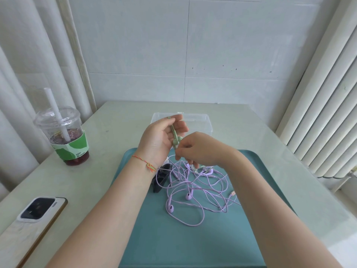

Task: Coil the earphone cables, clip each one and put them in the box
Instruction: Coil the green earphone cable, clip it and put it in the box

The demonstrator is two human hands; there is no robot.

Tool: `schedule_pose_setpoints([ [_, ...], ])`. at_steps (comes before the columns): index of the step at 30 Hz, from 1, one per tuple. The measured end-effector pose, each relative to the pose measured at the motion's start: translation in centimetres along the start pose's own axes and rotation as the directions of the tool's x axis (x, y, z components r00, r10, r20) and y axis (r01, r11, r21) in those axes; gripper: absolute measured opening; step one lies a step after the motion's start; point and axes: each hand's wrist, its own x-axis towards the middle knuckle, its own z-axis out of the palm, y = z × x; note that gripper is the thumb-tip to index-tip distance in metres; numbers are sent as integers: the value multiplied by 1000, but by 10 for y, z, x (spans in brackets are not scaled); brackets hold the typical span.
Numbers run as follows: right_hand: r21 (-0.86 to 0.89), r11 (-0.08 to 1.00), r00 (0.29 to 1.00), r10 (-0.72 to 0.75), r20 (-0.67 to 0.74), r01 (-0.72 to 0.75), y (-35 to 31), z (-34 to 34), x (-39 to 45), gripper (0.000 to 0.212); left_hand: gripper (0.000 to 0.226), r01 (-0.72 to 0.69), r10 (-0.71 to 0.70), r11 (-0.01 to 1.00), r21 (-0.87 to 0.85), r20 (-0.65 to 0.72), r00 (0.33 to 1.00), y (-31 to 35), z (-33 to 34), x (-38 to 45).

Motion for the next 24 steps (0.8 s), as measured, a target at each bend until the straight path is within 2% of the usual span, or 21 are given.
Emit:
schedule_pose_setpoints([
  [3, 10, 999, 999, 31, 27, -31, 5, 2, 3, 21, 25, 46, -38, 982, -181, 45, 998, 4, 0, 1],
  [7, 92, 995, 999, 51, -16, -49, 11, 5, 6, 17, 26, 120, -101, 969, -214, 99, 990, 9, -3, -2],
  [9, 169, 983, 997, 72, -40, -64, 16, 1, 7, 20, 33, 170, -147, 969, -177, 135, 980, 10, -6, -2],
  [12, 266, 963, 988, 87, -127, -51, 22, -6, 9, 36, 37, 234, -214, 970, -64, 232, 949, 10, -10, -1],
  [14, 325, 945, 984, 35, -173, 24, 23, -13, 7, 41, 35, 261, -251, 965, 2, 288, 924, 9, -11, -2],
  [16, 421, 901, 990, -52, -135, 104, 20, -19, 1, 43, 35, 270, -270, 962, 44, 309, 912, 8, -11, -3],
  [19, 571, 808, 986, -71, -151, 146, 16, -22, -4, 31, 34, 258, -278, 960, 107, 299, 913, 7, -9, -4],
  [24, 499, 850, 968, -49, -245, 169, 15, -19, -2, 12, 31, 276, -315, 948, 158, 339, 887, 7, -7, -7],
])
